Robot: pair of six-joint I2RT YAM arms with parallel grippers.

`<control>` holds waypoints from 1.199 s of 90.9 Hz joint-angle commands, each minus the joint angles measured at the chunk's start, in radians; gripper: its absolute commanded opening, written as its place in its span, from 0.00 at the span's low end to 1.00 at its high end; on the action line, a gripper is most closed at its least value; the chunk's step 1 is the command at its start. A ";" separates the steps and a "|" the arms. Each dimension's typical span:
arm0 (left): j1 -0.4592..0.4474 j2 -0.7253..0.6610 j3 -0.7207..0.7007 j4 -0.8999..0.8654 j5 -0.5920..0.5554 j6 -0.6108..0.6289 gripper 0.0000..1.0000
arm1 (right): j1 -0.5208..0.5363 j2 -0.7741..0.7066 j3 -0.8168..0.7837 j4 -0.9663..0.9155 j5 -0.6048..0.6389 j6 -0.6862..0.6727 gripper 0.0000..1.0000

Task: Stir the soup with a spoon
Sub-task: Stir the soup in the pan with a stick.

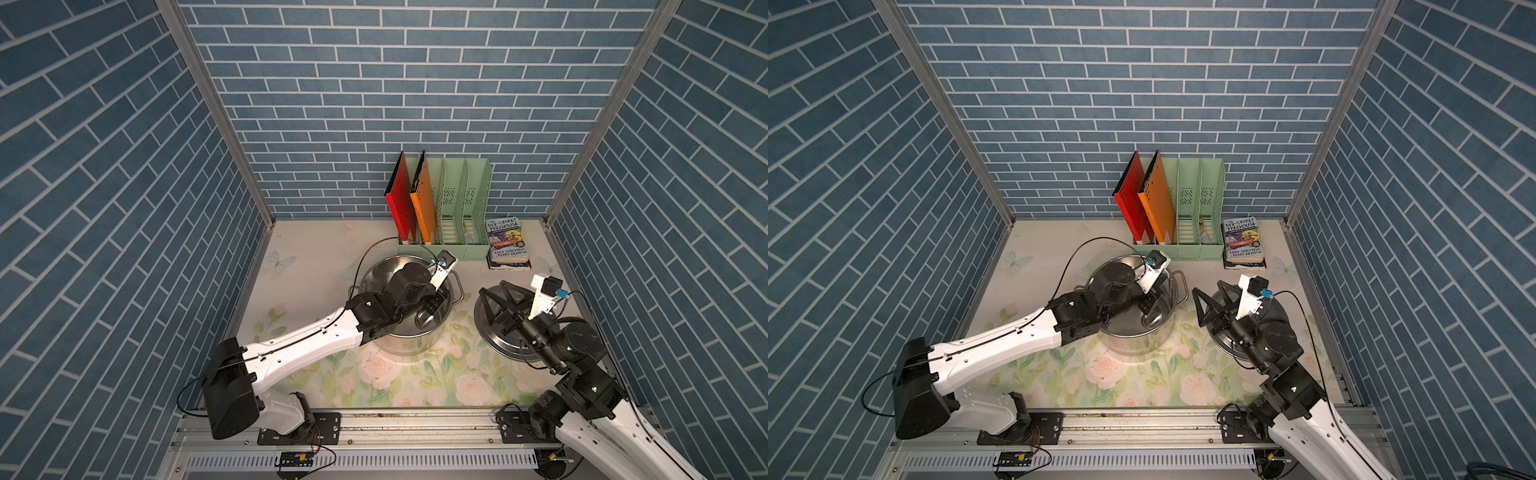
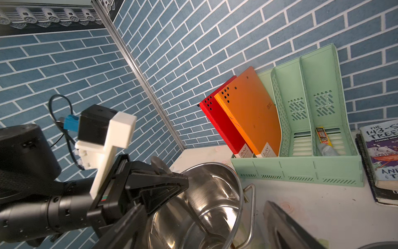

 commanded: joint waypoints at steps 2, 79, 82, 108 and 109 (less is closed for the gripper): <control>-0.006 -0.083 -0.057 -0.050 -0.050 -0.034 0.00 | 0.003 0.018 -0.015 0.053 -0.006 -0.012 0.89; 0.267 -0.092 -0.134 0.046 -0.021 -0.029 0.00 | 0.003 0.028 -0.020 0.068 -0.015 0.002 0.89; 0.276 -0.070 -0.118 0.063 -0.011 -0.026 0.00 | 0.002 0.020 -0.017 0.060 -0.012 0.003 0.89; 0.282 0.082 0.006 0.180 0.111 -0.006 0.00 | 0.004 -0.061 -0.016 -0.008 0.020 0.009 0.88; 0.282 0.085 0.008 0.185 0.119 -0.009 0.00 | 0.003 -0.065 -0.017 -0.011 0.021 0.009 0.88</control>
